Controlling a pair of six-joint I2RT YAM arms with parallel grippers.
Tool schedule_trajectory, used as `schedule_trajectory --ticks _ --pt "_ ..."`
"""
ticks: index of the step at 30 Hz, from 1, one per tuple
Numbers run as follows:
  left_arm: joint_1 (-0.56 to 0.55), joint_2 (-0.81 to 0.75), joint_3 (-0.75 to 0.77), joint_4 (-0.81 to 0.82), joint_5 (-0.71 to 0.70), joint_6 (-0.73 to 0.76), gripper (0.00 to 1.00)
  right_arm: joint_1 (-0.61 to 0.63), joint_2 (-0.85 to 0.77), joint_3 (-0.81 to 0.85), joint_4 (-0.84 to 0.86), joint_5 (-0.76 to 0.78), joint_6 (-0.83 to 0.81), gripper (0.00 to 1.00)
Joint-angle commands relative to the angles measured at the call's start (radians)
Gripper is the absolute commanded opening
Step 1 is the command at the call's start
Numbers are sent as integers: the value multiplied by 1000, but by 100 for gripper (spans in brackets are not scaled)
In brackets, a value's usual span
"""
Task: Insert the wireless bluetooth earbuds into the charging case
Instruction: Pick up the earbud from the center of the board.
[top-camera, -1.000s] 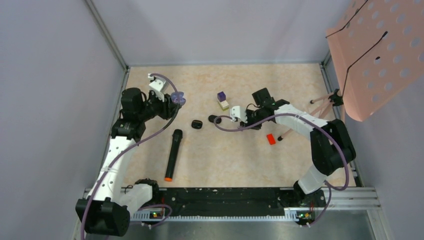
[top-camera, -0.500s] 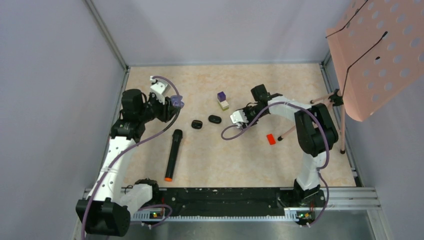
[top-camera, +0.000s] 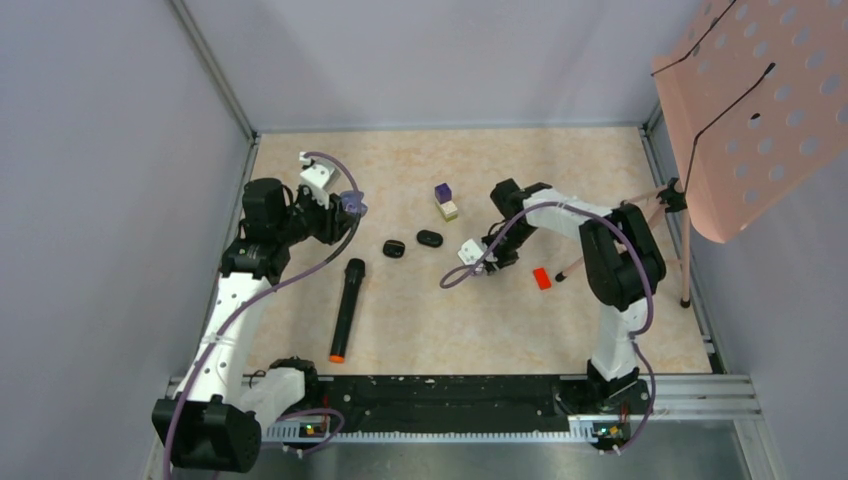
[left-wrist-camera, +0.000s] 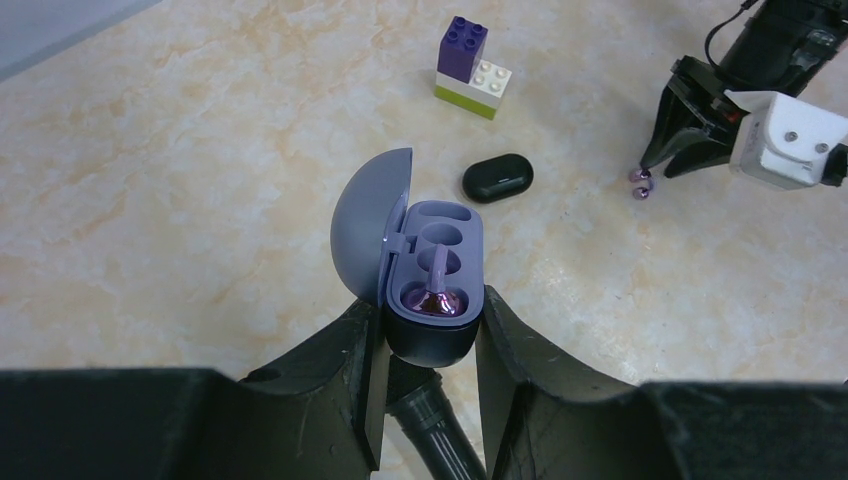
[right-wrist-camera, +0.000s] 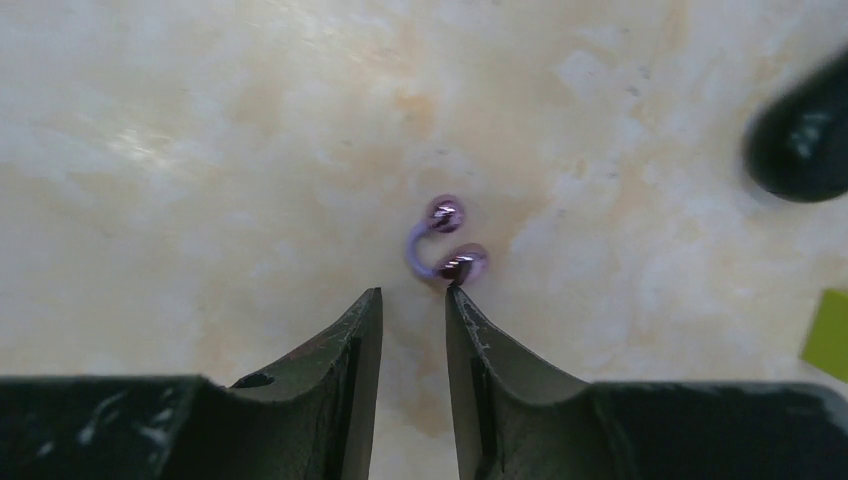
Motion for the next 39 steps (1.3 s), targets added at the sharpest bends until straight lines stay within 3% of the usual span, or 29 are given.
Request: schedule_trajectory --ticks 1,7,10,16,21,39 --pt "6 -1 27 68 20 -26 0 24 -84 -104 -137 -7 34 31" --pt "6 9 8 108 33 -58 0 61 -140 -123 -84 -7 269 31" --pt "6 5 9 110 34 -63 0 35 -197 -147 -37 7 309 28" --pt "6 -6 0 106 27 -57 0 23 -382 -315 172 -33 129 30" --pt "6 -16 -3 99 21 -49 0 31 -351 -292 232 -34 29 30" --pt "7 -24 0 99 4 -43 0 88 -232 -218 172 3 -192 18"
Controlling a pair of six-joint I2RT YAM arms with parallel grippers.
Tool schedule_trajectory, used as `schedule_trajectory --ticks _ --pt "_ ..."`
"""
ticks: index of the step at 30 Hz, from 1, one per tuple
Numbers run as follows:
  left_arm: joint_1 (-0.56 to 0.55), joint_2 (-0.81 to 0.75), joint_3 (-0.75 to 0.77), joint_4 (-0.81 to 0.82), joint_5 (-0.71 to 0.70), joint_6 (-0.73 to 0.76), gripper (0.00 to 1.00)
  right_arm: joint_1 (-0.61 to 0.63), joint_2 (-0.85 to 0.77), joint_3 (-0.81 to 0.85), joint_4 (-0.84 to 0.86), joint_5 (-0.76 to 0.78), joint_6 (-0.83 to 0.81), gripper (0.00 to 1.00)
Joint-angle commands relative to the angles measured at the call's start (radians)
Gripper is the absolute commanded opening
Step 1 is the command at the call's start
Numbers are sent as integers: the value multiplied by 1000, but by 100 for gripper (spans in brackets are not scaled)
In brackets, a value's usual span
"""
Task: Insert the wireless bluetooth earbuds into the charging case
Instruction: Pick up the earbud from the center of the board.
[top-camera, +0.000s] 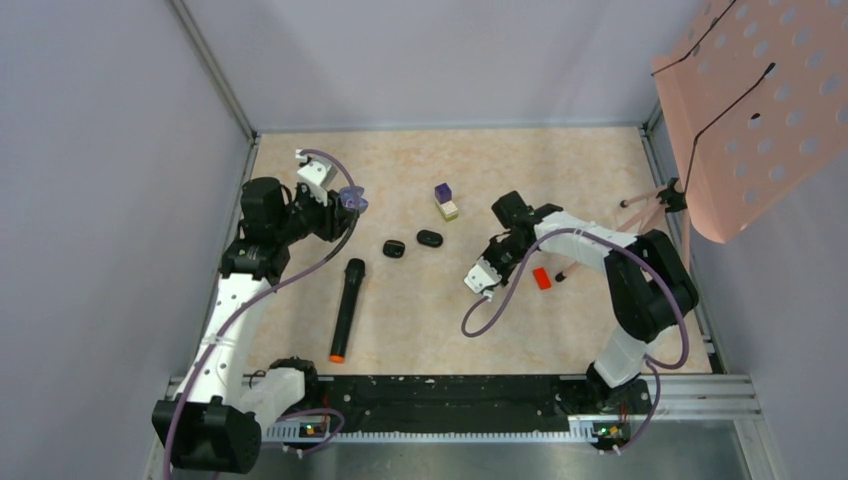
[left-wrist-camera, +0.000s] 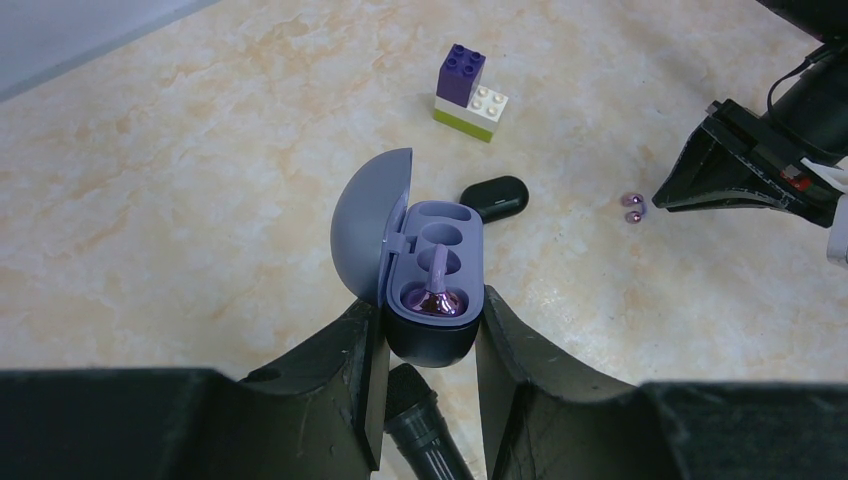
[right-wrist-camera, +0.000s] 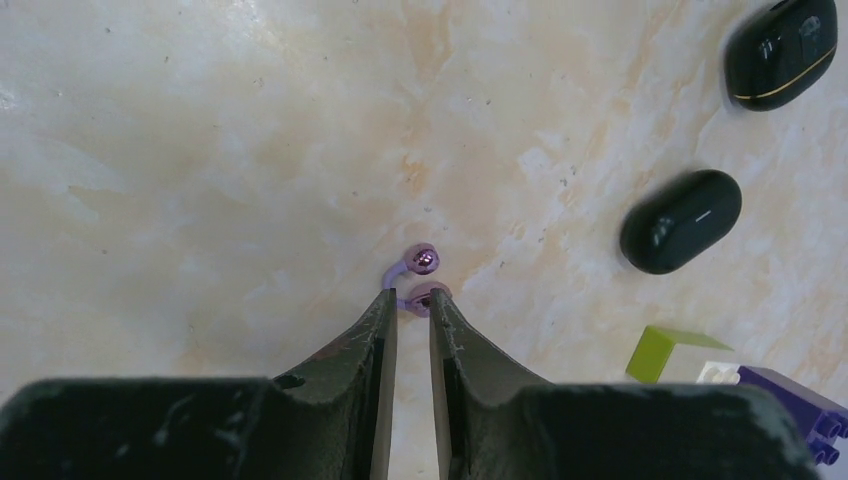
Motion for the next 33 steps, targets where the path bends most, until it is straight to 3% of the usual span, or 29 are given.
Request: schedule_trajectory --ticks 1,18,33 --pt "7 -18 4 52 -2 3 0 19 26 35 -34 -9 -62 19" --pt "16 -12 -2 57 -5 2 0 20 94 85 -23 19 -106 29" --pt "30 -9 -4 60 -11 2 0 22 190 207 -64 15 -109 25"
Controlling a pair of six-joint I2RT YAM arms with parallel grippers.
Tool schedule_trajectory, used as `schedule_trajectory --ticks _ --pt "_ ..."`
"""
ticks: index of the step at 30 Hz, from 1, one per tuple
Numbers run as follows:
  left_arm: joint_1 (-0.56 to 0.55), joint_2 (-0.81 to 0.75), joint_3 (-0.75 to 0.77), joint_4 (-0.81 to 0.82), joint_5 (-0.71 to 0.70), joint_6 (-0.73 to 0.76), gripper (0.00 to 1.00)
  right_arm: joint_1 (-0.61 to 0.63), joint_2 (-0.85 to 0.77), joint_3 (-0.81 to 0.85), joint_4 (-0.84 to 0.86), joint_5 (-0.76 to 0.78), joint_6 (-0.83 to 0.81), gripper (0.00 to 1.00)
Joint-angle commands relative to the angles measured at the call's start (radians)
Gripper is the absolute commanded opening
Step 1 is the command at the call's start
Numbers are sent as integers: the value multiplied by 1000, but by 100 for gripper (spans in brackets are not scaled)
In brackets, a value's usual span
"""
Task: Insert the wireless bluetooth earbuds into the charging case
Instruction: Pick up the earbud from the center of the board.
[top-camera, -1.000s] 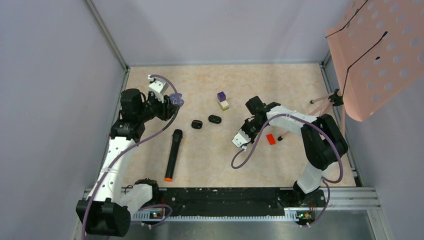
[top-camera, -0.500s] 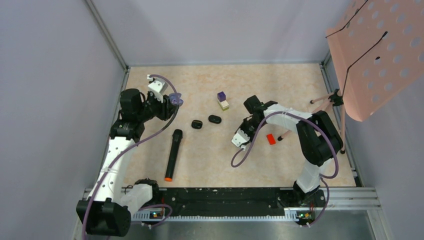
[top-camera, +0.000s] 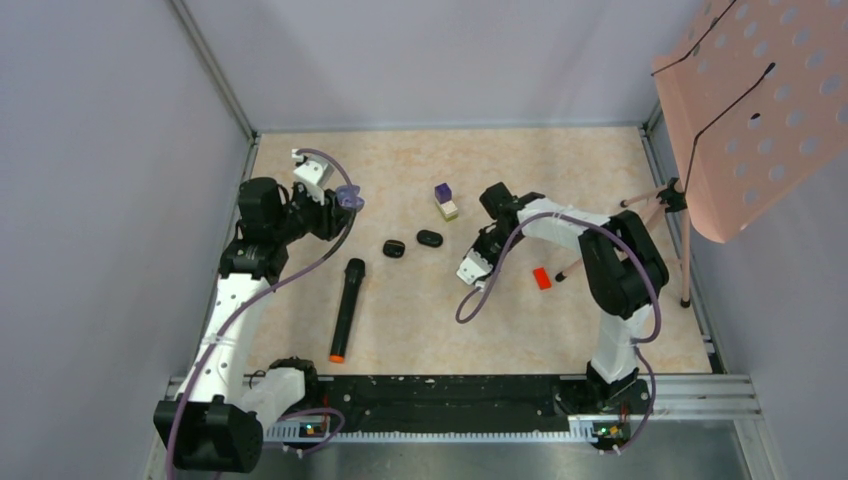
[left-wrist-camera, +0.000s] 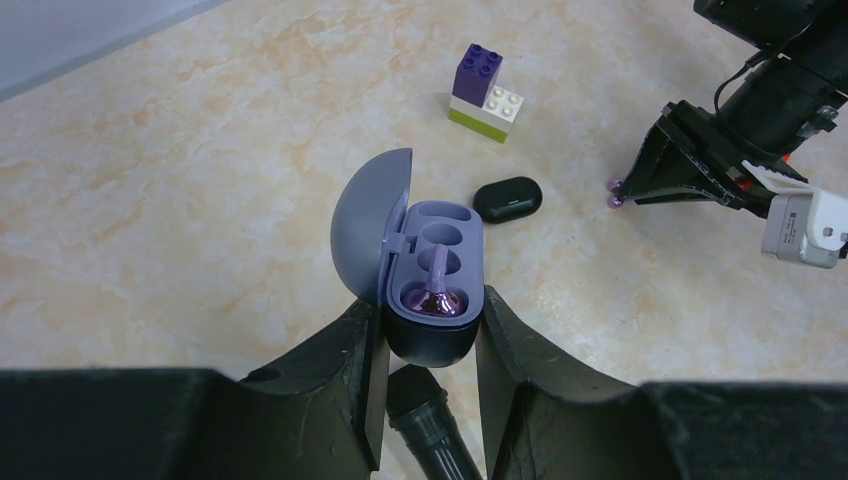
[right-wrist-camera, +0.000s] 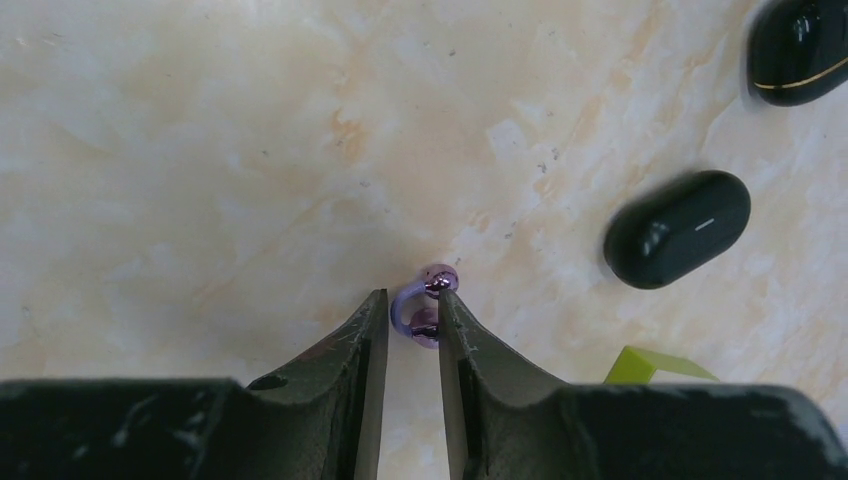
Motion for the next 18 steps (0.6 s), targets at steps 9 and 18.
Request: schedule_trajectory --ticks 9,18 --pt "14 -4 -2 62 -3 -4 0 19 44 145 -22 -54 91 23" --pt "15 2 -4 70 4 -13 0 19 77 165 -50 -36 95 18"
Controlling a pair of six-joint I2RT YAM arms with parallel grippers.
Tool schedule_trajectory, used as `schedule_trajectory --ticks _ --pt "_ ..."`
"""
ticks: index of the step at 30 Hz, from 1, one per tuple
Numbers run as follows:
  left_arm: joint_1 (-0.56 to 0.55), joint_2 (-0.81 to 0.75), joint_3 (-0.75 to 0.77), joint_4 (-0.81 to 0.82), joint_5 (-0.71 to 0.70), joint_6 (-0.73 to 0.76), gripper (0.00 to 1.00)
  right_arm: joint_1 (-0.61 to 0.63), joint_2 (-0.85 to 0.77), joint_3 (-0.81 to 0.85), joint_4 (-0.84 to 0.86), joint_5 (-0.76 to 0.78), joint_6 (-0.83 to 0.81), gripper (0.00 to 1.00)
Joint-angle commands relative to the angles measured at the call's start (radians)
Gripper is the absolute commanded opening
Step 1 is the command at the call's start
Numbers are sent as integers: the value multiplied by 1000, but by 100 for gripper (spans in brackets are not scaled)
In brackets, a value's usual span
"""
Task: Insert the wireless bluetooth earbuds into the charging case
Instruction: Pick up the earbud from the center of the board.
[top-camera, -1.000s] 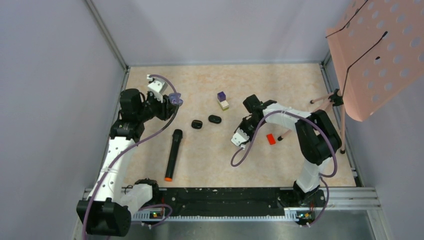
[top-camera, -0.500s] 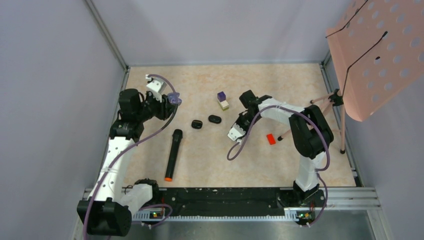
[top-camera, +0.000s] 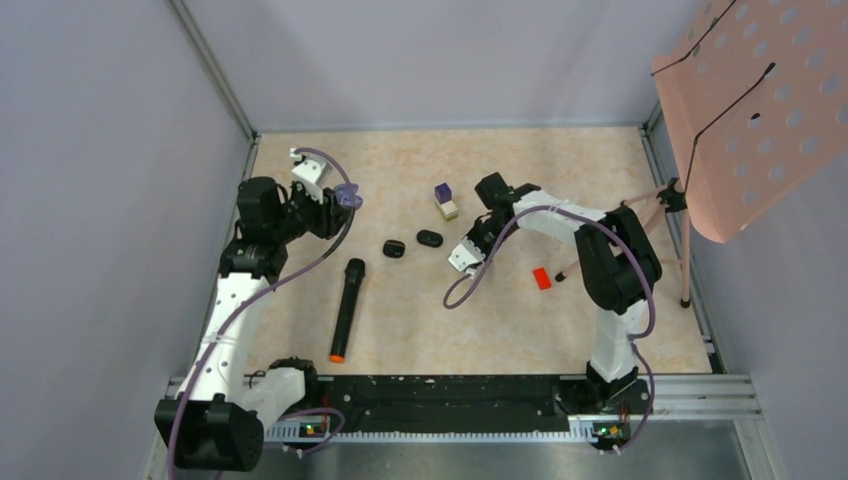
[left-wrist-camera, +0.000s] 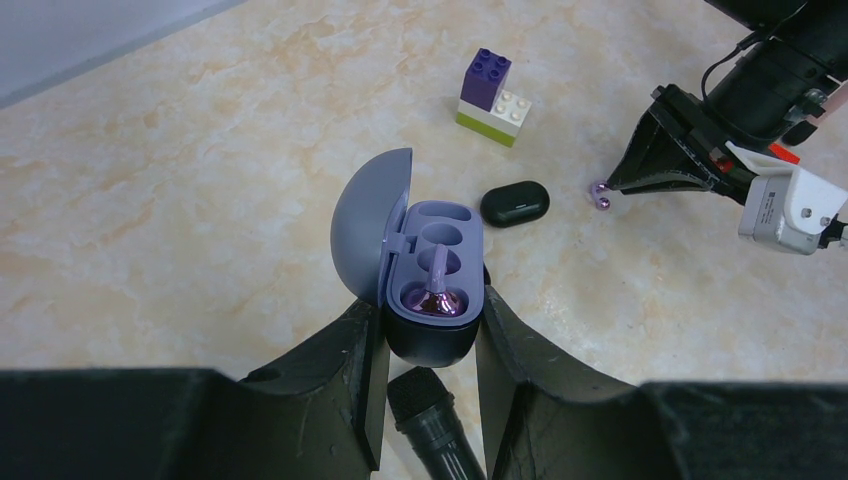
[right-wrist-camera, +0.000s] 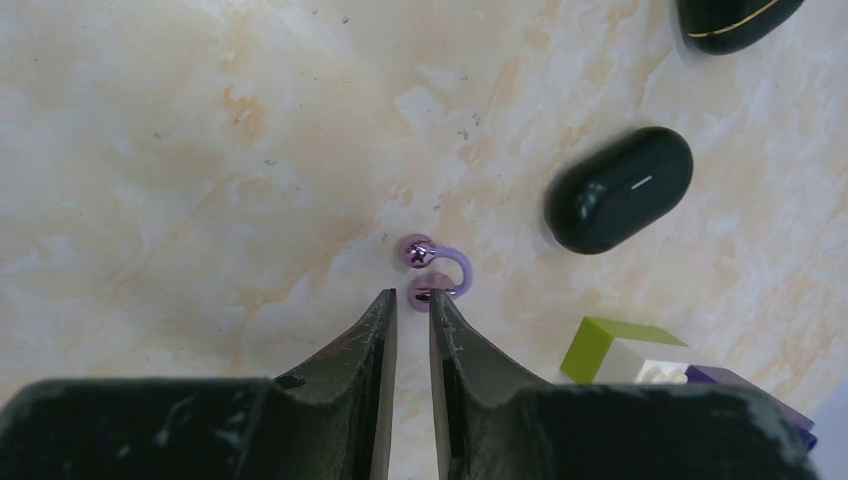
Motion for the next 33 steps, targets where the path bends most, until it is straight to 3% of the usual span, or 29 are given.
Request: schedule_trajectory --ticks 1,10,19,33 --pt "6 -3 -3 55 6 -10 0 20 33 52 -50 -27 13 18" --pt "7 -5 5 43 5 -8 0 23 104 248 -147 -111 210 17" --pt "9 -6 6 41 4 -8 0 24 179 339 -234 -99 209 24" --pt "13 -5 2 37 11 -11 0 29 265 441 -314 -97 298 25"
